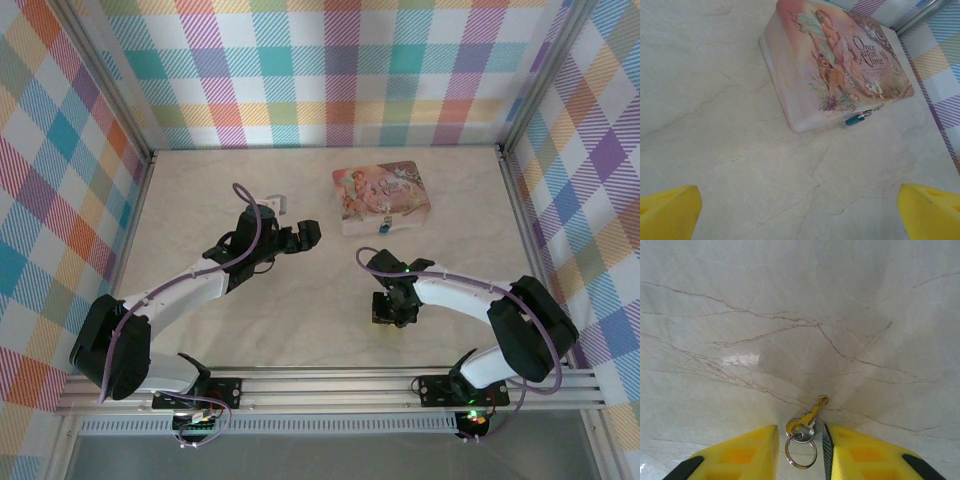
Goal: Unlock the padlock with the key
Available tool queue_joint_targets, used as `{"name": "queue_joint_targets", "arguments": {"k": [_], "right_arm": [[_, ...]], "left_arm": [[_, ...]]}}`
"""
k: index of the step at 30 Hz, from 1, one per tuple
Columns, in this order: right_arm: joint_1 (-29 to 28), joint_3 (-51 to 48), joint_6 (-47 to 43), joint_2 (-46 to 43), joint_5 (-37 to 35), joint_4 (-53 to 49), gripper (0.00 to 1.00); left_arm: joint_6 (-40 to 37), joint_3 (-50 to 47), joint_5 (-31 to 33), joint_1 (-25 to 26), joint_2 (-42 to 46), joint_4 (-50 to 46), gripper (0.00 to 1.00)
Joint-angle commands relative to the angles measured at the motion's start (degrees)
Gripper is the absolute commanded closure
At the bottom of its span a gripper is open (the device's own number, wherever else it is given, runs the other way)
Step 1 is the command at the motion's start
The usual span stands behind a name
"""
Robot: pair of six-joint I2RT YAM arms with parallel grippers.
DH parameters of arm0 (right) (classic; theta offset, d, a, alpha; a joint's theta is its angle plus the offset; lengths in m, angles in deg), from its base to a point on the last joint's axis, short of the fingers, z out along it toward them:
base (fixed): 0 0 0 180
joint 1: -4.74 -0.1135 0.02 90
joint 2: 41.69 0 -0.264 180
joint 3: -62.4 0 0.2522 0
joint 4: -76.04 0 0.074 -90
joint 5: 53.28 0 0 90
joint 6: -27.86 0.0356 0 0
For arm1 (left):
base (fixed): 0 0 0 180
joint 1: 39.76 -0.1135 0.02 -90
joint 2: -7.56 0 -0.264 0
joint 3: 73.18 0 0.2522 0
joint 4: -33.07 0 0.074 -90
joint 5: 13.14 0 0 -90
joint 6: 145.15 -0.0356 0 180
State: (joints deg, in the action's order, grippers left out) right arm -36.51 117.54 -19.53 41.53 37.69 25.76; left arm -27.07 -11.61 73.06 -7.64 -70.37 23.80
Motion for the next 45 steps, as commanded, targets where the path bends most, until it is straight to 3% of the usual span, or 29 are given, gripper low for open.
{"name": "queue_joint_targets", "arguments": {"k": [1,16,26,34,37,45], "right_arm": [[-0.9,0.8,0.4,1.4,1.4,-1.0,0.73],[-1.2,1.2,-3.8,-2.9,-2.4,-4.3,0.99],[-1.2,2.9,-10.8,-8.1,-4.8,0.1,1.00],[-1.2,7.3,-11.9,-13.0,-5.9,6.1,1.00],[-1.2,9.5,-13.2,-14.1,-6.9,9.6,1.00],[-1.2,14.6,-16.2,-13.2,-7.6,24.0,1.00]], "left_arm": [[0.3,1.4,0.4,-0.4,1.6,-0.6,0.00],[0.1,1.6,1.1,-0.5,2.1,-2.0,0.00],[4.3,2.5,-2.1,-2.1,3.1,-3.1,0.00],[27.1,4.4,-16.1,-6.3,-0.5,-0.9,0.01],[36.3,3.7,-21.6,-6.6,-2.9,6.2,0.03],[56.7,0.4,-23.8,-6.0,-4.9,20.4,0.12]]}}
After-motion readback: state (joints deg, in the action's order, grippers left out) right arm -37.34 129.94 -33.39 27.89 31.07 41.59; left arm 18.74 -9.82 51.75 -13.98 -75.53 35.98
